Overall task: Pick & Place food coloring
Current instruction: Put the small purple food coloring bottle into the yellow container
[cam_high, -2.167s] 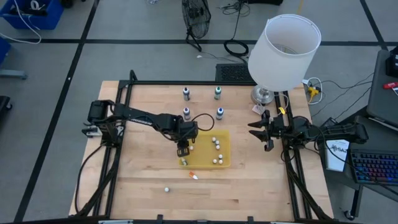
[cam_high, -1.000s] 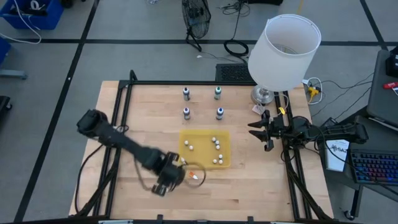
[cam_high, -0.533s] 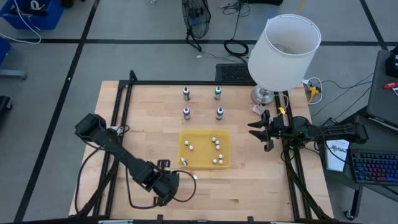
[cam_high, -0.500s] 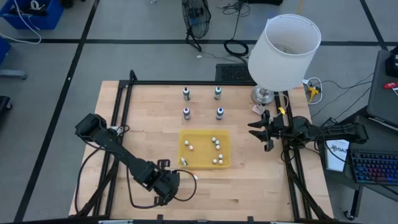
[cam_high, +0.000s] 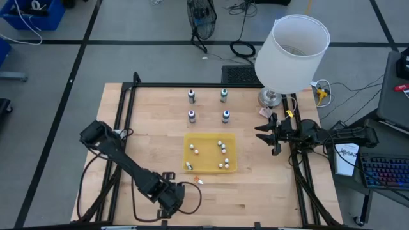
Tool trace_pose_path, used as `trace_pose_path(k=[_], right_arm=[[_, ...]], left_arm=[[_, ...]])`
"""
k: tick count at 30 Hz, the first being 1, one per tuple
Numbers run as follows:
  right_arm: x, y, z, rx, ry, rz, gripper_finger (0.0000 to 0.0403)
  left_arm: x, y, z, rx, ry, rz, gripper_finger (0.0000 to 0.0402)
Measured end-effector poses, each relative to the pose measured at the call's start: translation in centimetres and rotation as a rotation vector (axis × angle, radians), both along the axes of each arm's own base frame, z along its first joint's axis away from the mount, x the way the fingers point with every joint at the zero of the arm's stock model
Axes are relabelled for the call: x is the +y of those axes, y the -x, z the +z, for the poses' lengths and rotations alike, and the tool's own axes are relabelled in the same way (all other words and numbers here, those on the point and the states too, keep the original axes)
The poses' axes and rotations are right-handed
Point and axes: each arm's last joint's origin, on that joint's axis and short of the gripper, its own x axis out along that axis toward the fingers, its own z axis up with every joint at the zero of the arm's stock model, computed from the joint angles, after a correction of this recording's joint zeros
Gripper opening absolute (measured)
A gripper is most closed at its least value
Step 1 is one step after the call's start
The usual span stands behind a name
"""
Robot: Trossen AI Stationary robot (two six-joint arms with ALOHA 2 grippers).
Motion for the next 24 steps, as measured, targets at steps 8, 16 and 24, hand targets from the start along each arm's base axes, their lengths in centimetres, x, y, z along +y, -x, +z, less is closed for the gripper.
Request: trace_pose_path(k=[8, 16, 24], right_arm=[[0.0, 0.0, 0.0, 0.001, 0.000, 0.000, 0.0130], [0.0, 0.0, 0.0, 0.001, 0.000, 0.000, 0.0130], [0.0, 0.0, 0.0, 0.001, 0.000, 0.000, 0.0130]], left_arm=[[0.0, -0.3, -1.4, 0.059, -0.018, -0.019, 0.0159], [0.0, -0.3, -1.4, 0.065, -0.006, -0.023, 0.0159], [0.4, -0.6, -1.4, 0.057, -0.014, -0.072, 0.0159]])
